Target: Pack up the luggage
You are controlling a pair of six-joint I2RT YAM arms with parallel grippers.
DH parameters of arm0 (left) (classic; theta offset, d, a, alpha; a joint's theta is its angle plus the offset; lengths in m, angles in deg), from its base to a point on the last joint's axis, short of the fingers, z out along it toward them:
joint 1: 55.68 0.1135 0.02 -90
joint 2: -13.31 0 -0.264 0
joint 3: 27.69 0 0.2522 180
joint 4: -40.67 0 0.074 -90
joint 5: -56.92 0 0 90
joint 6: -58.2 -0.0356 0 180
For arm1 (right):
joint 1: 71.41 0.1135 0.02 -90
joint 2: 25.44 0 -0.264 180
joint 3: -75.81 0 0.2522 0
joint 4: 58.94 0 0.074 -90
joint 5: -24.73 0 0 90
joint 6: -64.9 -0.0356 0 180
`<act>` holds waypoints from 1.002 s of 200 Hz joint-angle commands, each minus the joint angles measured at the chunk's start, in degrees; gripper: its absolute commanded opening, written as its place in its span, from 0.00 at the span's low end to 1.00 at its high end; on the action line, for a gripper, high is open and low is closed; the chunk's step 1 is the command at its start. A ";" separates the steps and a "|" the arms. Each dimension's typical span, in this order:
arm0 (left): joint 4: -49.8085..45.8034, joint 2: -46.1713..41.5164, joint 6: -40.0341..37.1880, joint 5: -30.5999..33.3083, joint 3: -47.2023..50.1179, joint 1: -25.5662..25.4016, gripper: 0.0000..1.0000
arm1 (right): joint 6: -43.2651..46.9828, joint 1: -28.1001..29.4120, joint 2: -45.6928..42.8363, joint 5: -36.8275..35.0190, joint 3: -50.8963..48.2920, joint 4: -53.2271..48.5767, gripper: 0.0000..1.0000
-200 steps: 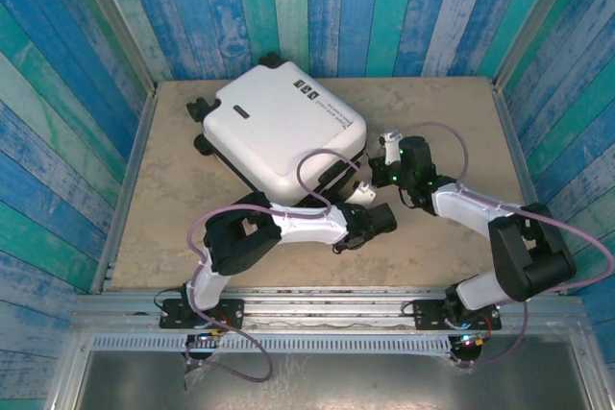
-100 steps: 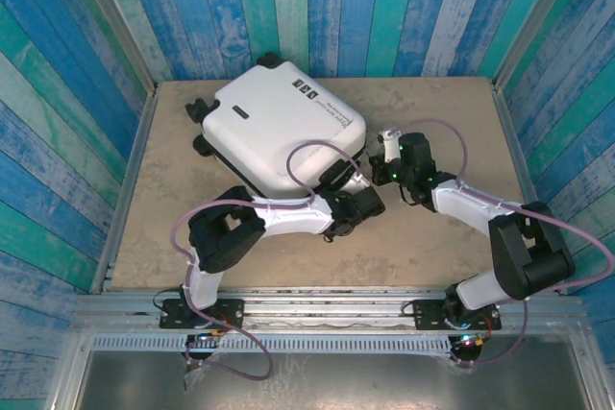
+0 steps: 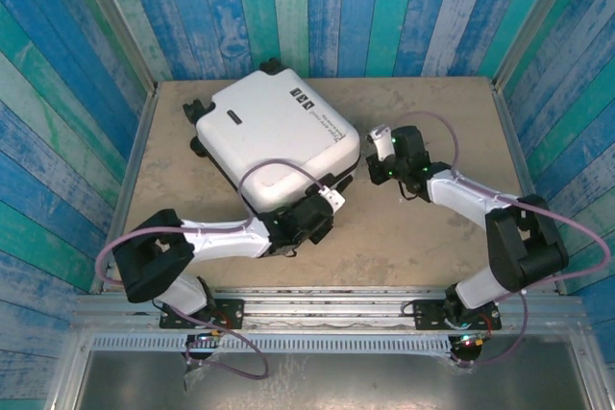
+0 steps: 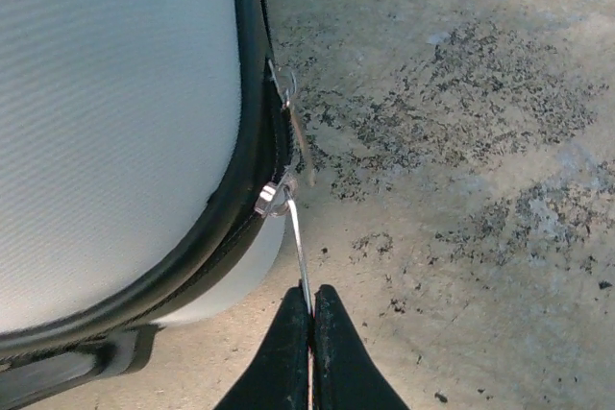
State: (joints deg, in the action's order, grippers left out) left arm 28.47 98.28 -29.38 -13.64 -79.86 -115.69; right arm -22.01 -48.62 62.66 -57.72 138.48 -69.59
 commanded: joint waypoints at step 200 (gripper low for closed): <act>2.30 -6.08 -21.63 -17.85 1.20 -7.73 0.24 | -1.80 -11.36 12.85 7.96 24.93 -5.23 0.29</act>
State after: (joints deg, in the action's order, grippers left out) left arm 31.48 94.59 -45.25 -18.42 -77.41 -116.63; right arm -18.73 -54.48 76.49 -40.63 155.96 -84.38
